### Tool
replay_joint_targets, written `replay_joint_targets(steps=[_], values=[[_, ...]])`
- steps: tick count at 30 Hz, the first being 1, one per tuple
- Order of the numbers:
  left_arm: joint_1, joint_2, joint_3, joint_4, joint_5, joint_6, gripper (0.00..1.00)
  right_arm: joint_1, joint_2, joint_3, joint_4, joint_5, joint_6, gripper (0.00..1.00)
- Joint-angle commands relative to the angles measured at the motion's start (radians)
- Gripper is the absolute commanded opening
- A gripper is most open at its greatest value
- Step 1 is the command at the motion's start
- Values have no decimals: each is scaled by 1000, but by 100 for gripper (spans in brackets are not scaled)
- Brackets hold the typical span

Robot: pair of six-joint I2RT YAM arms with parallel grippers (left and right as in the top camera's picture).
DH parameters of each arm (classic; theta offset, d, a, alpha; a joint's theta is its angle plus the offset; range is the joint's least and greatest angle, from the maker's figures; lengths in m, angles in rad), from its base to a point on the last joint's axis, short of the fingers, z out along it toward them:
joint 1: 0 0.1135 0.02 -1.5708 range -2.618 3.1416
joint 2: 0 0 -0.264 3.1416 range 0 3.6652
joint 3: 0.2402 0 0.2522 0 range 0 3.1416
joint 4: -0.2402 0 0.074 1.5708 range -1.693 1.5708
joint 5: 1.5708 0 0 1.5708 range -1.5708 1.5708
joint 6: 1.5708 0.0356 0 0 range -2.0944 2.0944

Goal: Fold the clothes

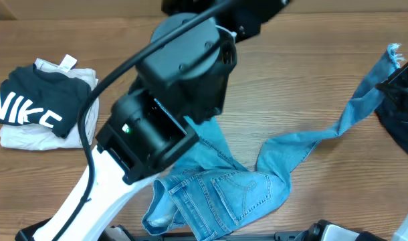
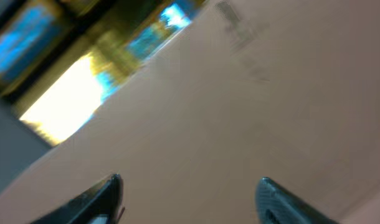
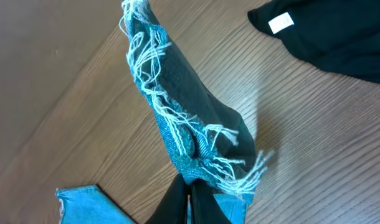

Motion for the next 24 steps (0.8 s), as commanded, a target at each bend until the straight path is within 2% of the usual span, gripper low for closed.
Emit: replay_joint_targets(steps=[1,3,5,6,7,10,13,15,17,20,24], values=[[88,0,6,-90,140,-370,100,-1,-8,28,-3,-10,-11,4],[153,7,6,-229,-15,-568,100,-1,-8,28,-3,-10,-11,4],[222,17,6,-419,-45,-731,100,-1,-8,28,-2,-9,-11,4],[251,23,6,-530,-13,-811,100,-1,-8,28,-2,-9,-11,4],[280,32,6,-664,84,-886,100,-1,-8,28,-2,-8,-12,4],[329,86,2,-933,441,-922,100,-1,-8,27,-3,-8,-23,4],[337,178,-32,-1099,509,-1007,100,-1,-8,27,-3,-8,-31,4],[330,245,-97,-1165,529,-1023,100,-1,-8,27,-4,-4,-37,4],[305,290,-200,-1164,554,-1015,97,-1,-8,27,-5,-4,-38,4],[266,301,-333,-1090,533,-1025,98,-1,-8,27,-9,-5,-38,4],[292,301,-532,-932,459,-1138,100,-1,-8,26,-13,-5,-38,4]])
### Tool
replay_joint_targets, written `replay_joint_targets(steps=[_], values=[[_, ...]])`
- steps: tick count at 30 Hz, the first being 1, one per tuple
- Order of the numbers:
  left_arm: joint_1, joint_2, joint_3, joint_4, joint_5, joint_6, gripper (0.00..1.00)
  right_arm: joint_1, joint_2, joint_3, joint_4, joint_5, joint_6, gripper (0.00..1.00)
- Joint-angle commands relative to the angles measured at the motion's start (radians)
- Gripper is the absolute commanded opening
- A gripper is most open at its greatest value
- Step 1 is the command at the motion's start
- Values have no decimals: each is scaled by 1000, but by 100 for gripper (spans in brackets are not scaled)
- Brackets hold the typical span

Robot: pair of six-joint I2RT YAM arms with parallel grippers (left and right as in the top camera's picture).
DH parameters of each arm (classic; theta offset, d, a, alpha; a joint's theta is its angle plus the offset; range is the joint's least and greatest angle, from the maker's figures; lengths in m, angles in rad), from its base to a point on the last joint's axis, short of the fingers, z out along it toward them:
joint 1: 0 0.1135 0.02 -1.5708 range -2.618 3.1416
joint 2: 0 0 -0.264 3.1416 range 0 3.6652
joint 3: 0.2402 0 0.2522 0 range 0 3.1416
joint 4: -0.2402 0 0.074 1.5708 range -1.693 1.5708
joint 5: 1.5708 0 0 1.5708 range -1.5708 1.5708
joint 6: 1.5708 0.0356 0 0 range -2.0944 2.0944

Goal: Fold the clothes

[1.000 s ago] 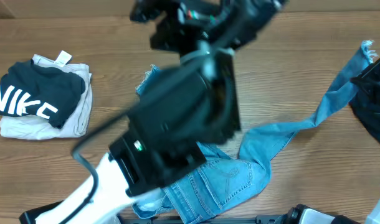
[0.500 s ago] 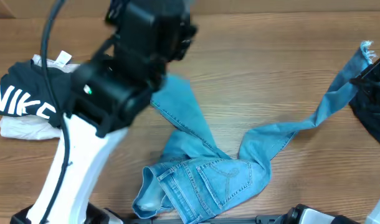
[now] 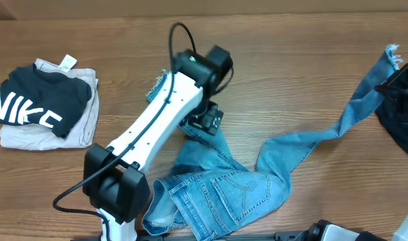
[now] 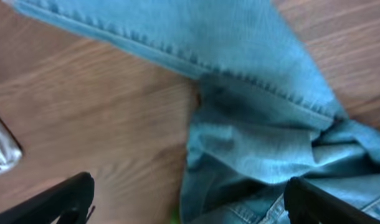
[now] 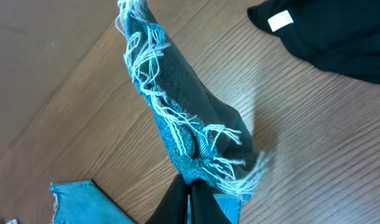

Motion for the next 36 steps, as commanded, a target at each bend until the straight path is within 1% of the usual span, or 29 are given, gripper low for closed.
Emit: replay_joint_targets(steps=[1,2,3,4,7,9,16,19,22,23,25,28,30,31,32,33,34,35,36], values=[[53,-23,-160,146,-10,-120,100,-1,-8,25,3,-5,-7,4],[80,-20,-214,227,36,-121,97,-1,-8,25,4,-5,-7,4],[104,-13,-259,299,73,-115,84,-1,-8,25,5,-5,-7,4],[123,5,-296,356,90,-113,66,-1,-8,25,6,-5,-7,4],[136,51,-333,419,113,-113,23,-1,-8,25,7,-5,-7,4],[136,111,-336,458,111,-110,4,-1,-8,25,8,-5,-7,4],[139,305,-335,570,115,-133,4,-1,-8,25,26,-5,-7,4],[160,370,-295,710,113,-132,4,-1,-8,25,34,-6,-6,5],[189,438,-116,823,113,-132,4,-1,-8,25,34,-6,-6,6],[199,472,-5,853,120,-132,4,-1,-8,25,34,-6,-6,6],[208,535,194,864,127,-118,4,-1,-8,25,28,-10,-6,7],[217,613,508,845,147,-55,4,-1,-8,25,11,-10,-6,7],[224,618,623,828,147,-17,4,-1,-8,25,2,-9,-12,11],[233,617,752,758,145,23,4,-1,-8,25,-6,-9,-35,16],[239,617,823,701,141,35,6,-1,-8,25,-9,-4,-48,18],[247,616,914,621,126,48,11,-1,-8,25,-13,7,-60,29],[255,613,1004,530,100,60,22,-1,-8,25,-21,26,-58,39],[263,608,1094,432,64,64,54,-1,-8,25,-27,51,-57,45],[274,596,1187,327,15,64,64,-1,-8,25,-25,42,-59,50]])
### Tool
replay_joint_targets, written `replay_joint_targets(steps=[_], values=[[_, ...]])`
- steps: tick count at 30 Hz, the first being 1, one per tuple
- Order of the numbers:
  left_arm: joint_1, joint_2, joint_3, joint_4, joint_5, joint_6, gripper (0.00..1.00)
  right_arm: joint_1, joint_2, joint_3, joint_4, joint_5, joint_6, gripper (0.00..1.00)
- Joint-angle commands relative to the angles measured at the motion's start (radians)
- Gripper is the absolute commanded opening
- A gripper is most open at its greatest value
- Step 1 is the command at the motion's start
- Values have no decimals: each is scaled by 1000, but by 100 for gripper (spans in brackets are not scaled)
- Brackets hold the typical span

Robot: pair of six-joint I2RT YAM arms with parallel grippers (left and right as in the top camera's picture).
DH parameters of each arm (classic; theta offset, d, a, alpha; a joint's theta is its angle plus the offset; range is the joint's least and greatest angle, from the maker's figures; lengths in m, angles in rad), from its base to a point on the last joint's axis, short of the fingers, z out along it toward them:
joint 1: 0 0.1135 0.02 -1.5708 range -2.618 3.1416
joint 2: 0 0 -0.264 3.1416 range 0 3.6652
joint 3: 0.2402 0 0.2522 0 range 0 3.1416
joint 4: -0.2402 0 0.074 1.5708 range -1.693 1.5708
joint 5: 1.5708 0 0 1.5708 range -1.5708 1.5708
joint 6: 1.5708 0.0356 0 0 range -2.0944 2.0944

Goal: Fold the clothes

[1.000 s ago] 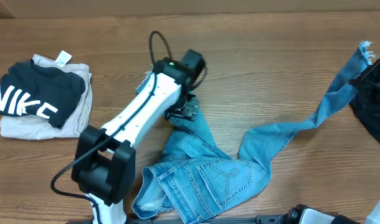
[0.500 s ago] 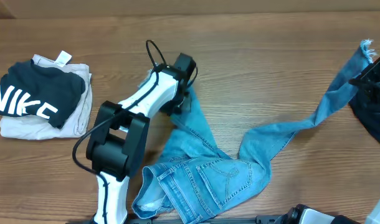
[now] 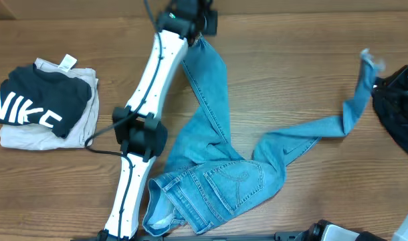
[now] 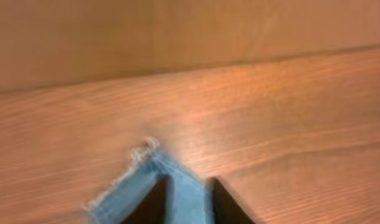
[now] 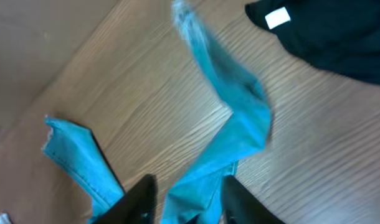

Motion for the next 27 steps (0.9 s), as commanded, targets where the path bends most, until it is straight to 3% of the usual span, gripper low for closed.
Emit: replay_joint_targets(steps=[1,3,7,8,12,17,21,24,27], values=[[40,-56,274,-243,-128,54,68,3,-8,24,10,-18,-37,50],[55,-102,344,-343,-164,53,73,39,-3,24,52,-260,-216,41],[64,-249,342,-448,-227,54,75,230,75,23,101,-341,-228,36],[63,-277,342,-462,-246,54,76,284,109,23,112,-341,-228,38],[56,-399,342,-532,-272,53,79,489,306,23,194,-268,-228,63],[56,-541,342,-627,-270,21,81,664,579,23,362,-253,-254,66],[56,-641,342,-673,-269,-20,83,770,757,23,465,-61,-253,66],[56,-682,342,-696,-269,-35,82,800,843,23,495,33,-246,65],[56,-697,341,-696,-269,-38,83,803,882,23,507,-4,-246,46]])
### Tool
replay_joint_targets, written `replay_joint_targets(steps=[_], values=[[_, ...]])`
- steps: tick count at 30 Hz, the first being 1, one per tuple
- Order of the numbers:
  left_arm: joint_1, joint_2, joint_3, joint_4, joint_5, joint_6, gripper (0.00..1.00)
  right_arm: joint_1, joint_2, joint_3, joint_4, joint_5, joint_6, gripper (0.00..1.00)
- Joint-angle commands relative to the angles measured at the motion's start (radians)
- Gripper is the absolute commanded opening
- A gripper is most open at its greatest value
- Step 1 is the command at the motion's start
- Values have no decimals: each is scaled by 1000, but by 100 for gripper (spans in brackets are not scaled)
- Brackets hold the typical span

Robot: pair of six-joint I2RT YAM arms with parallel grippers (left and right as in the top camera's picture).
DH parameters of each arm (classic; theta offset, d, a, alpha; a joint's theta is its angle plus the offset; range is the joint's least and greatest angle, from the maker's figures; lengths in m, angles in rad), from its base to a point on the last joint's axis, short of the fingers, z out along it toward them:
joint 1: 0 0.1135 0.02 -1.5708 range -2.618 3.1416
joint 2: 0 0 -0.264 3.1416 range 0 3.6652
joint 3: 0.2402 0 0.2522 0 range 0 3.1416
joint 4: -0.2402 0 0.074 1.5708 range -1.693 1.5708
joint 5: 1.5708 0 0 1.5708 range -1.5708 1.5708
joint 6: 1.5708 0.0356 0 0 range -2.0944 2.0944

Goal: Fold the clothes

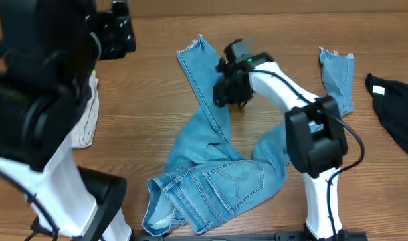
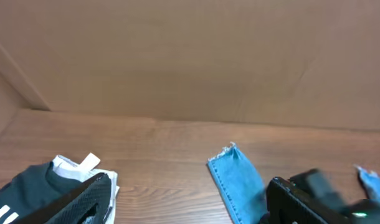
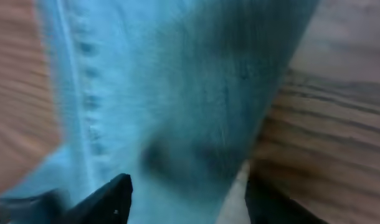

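Observation:
The blue jeans (image 1: pixel 211 181) lie with the waist near the front edge and both legs spread in a V. The left leg's hem (image 1: pixel 196 50) points to the far side, and it shows too in the left wrist view (image 2: pixel 233 177). The right leg's frayed hem (image 1: pixel 338 67) lies at the right. My right gripper (image 1: pixel 227 84) reaches across to the left leg; its fingers stand open just over blurred denim (image 3: pixel 177 93). My left gripper (image 2: pixel 193 202) is open and empty, raised at the far left (image 1: pixel 117 32).
A folded stack with a dark printed shirt (image 2: pixel 28 190) on white cloth (image 1: pixel 90 114) sits at the left, mostly hidden by my left arm in the overhead view. A black garment (image 1: pixel 391 100) lies at the right edge. A brown wall (image 2: pixel 177 56) backs the table.
My left gripper has let go of the left leg's hem and is now raised at the far left. The right gripper has moved from the right edge onto the left leg. The right leg lies flat.
First my right gripper held the frayed right hem up at the right, while the left hung open, high. Then the left was open over the left leg. Then it held that hem at the far edge and the right had opened. Now both legs lie spread.

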Motion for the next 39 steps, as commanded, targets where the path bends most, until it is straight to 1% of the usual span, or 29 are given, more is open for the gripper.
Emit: replay_joint_targets(steps=[1,2,3,4,5,7,8,10,12,16,18,20,21,22,23,24,25,26,28,30,31,33,34,35,37,39], values=[[-5,-14,10,-4,-13,-29,83,-13,28,8,21,19,-4,39],[-5,-14,6,-4,-13,-31,83,-13,30,8,29,5,-4,21],[-5,-14,1,-4,-14,-34,83,-13,30,8,40,-11,-3,5],[-5,-14,-6,-4,-14,-37,84,-13,30,9,72,-34,-1,4],[-5,-13,-14,-4,-14,-37,84,-18,30,16,113,-38,36,4],[-5,-12,-31,-4,-18,-36,84,-56,28,46,185,-39,150,4],[-5,-12,-44,-4,-18,-36,84,-99,28,85,227,-58,231,4],[-5,-12,-61,-4,-18,-36,84,-166,28,143,288,-145,290,4],[-5,-12,-87,-4,-18,-36,85,-279,28,230,420,-300,386,4],[-5,-12,-156,-4,-17,-35,89,-460,28,324,552,-357,588,4],[-5,-12,-208,-4,2,-24,89,-543,28,331,574,-406,623,4],[-5,-12,-249,-4,13,-7,90,-579,28,331,550,-397,621,4],[-5,-12,-267,-4,13,3,92,-595,28,331,543,-397,617,4],[-5,-12,-281,-4,13,10,93,-612,28,331,532,-399,610,9],[-5,-12,-298,-4,13,10,94,-627,28,331,515,-410,610,28],[-5,-12,-311,-4,13,10,94,-637,28,331,504,-436,599,44],[-5,-12,-324,-4,14,19,94,-650,28,331,493,-481,572,45],[-5,-12,-354,-4,28,45,94,-673,26,331,431,-571,526,48],[-5,-12,-383,-4,55,55,94,-685,18,331,354,-654,472,49],[-5,-12,-427,-4,58,55,96,-686,-1,331,218,-698,383,49],[-5,-12,-455,-4,58,55,97,-681,-13,331,146,-702,324,49],[-5,-12,-538,-4,58,55,99,-649,-49,331,-25,-679,151,47],[-3,-12,-581,-4,58,53,98,-636,-59,331,-69,-655,108,47],[2,-12,-647,-4,58,34,96,-613,-80,331,-135,-602,58,47],[18,-12,-755,-4,58,-26,92,-581,-111,331,-199,-544,15,47],[51,-12,-861,-5,66,-137,90,-561,-145,331,-236,-524,2,47]])
